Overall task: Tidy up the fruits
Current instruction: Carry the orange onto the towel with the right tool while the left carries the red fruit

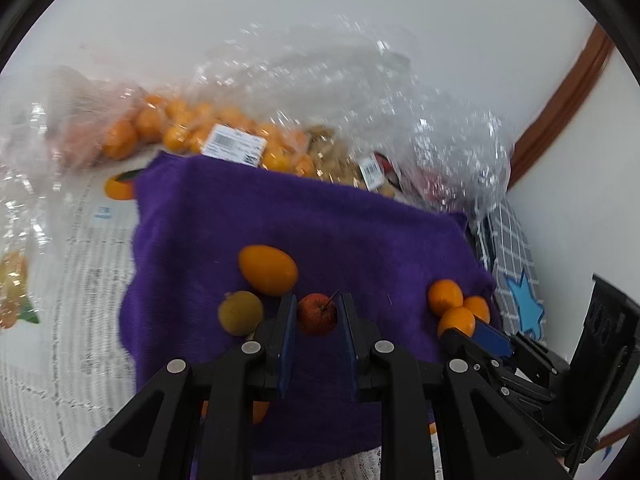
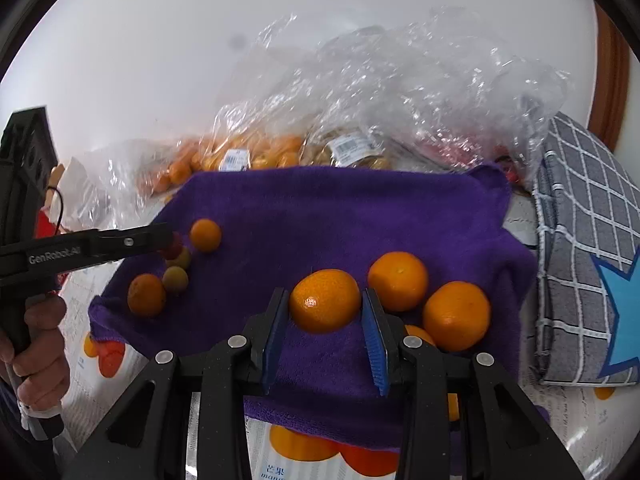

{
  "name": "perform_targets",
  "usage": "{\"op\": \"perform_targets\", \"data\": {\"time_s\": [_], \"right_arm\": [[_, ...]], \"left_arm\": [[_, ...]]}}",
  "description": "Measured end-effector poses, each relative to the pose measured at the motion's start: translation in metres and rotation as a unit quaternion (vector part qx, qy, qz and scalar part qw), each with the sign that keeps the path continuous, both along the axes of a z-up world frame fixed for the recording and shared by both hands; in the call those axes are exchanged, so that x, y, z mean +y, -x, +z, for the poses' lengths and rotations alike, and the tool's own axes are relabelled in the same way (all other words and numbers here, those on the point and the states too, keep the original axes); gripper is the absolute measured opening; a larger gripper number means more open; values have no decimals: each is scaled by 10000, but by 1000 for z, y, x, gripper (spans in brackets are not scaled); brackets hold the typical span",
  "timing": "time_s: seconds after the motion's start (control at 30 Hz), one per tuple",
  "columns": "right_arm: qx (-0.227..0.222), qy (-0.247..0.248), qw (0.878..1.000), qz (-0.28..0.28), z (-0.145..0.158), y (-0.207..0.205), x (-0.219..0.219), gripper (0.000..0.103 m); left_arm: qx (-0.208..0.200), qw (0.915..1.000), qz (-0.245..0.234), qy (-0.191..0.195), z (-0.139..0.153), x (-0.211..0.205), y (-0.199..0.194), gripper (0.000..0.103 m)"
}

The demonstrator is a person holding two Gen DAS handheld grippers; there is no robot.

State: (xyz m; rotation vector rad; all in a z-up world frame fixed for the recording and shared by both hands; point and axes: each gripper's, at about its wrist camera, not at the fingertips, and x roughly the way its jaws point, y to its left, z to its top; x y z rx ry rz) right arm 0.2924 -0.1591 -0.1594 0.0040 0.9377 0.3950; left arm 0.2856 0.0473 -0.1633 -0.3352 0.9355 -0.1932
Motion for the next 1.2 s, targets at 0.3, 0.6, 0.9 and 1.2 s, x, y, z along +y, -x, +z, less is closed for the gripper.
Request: {"op": "perform_targets", "data": {"time_s": [0.3,0.6,0.9,1.2], "right_arm": [[123,157,9996,196,-15,-3,11,37],[139,387,9988,281,-23,-4,18,37],[164,389,9988,263,-27,-3,17,37],[217,325,9990,230,-27,-1,14,37]], "left_arm": [[269,9988,-323,-238,-20,-22,-12,20],[258,9980,-327,-468,-23,-27,-11,20],[216,9980,-281,-524,-22,-26,-11,20],[103,9976,-288,-622,-24,-28,-11,21]]}}
